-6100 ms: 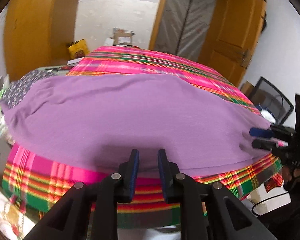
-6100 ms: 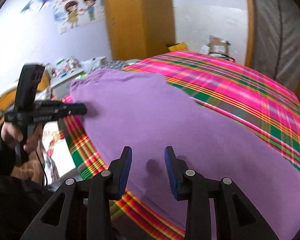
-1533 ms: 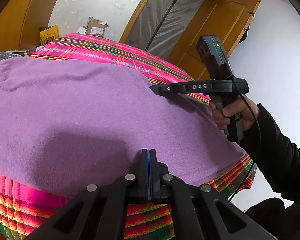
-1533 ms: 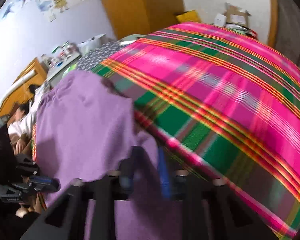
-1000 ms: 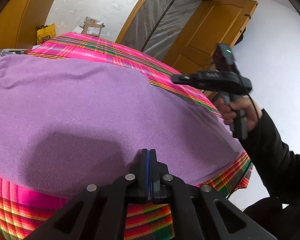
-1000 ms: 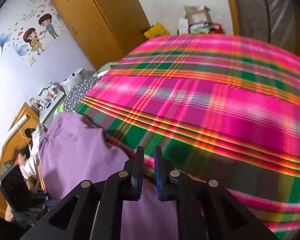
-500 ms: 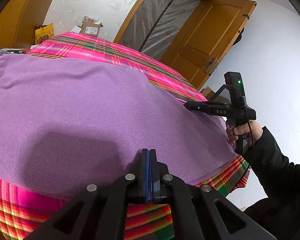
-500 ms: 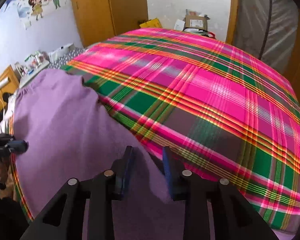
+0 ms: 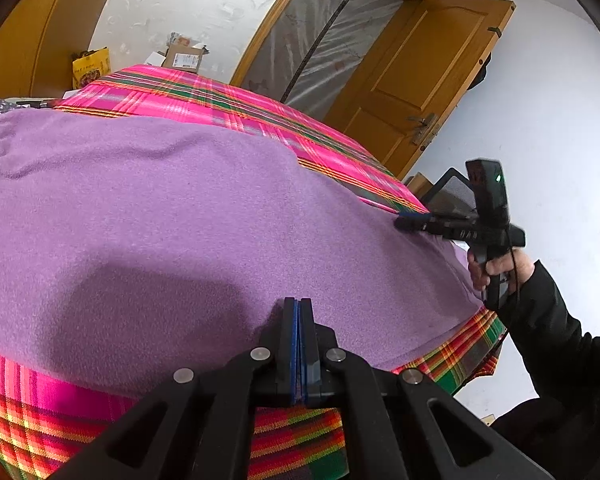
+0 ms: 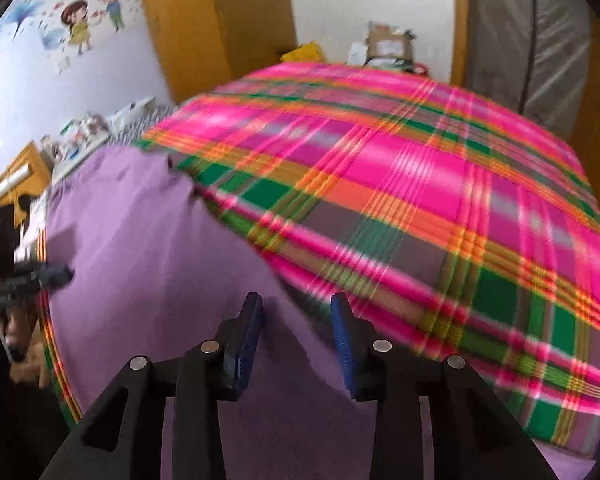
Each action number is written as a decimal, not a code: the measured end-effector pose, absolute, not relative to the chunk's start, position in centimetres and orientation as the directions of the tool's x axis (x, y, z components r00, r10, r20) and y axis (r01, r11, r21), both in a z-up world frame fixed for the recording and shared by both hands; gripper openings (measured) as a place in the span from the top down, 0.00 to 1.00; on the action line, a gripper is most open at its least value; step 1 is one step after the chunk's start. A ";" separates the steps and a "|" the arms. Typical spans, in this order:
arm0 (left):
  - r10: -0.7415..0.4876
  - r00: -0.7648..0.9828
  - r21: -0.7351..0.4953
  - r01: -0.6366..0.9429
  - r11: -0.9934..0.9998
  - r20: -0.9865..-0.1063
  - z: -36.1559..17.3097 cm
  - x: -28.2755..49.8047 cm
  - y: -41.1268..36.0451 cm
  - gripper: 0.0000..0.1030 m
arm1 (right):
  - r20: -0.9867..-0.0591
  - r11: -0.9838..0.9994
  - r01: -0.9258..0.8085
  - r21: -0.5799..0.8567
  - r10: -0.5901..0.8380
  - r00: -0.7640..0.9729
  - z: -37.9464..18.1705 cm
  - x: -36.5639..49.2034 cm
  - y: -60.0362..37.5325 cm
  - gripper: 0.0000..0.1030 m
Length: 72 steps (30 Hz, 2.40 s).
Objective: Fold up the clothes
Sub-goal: 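Reposition the open right gripper over the sweater near the left gripper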
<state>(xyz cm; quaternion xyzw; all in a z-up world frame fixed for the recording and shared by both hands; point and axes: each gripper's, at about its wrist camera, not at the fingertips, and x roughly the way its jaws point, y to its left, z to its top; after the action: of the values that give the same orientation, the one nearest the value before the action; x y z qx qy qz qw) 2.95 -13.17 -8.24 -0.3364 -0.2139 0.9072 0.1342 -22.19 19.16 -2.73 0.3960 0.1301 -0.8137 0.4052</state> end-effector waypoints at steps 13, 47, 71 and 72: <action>0.367 -0.736 -0.456 -0.088 -0.886 -0.570 -8.0 2.8 -12.8 0.99 | -0.734 -0.770 0.607 0.197 -0.527 -0.429 -2.5 -24.2 24.0 0.89; 0.411 -0.677 -0.372 -0.212 -0.904 -0.610 -6.0 1.5 -6.2 0.99 | -0.672 -0.785 0.585 0.203 -0.547 -0.500 -3.0 -12.9 30.5 0.88; 0.471 -0.609 -0.284 -0.382 -0.879 -0.638 -6.8 0.8 0.2 0.98 | -0.652 -0.535 0.845 -0.013 -0.635 -0.413 -5.1 -5.2 23.6 0.71; 0.472 -0.608 -0.284 -0.384 -0.879 -0.638 -6.8 0.8 0.3 0.98 | -0.650 -0.530 0.848 -0.018 -0.638 -0.412 -5.2 -5.0 23.7 0.71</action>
<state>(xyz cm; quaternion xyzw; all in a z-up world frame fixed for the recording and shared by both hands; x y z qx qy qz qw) 0.79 0.33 -6.82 -0.3724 -0.0591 0.8948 0.2392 -4.98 23.73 -5.17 0.2991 0.1754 -0.8218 0.4521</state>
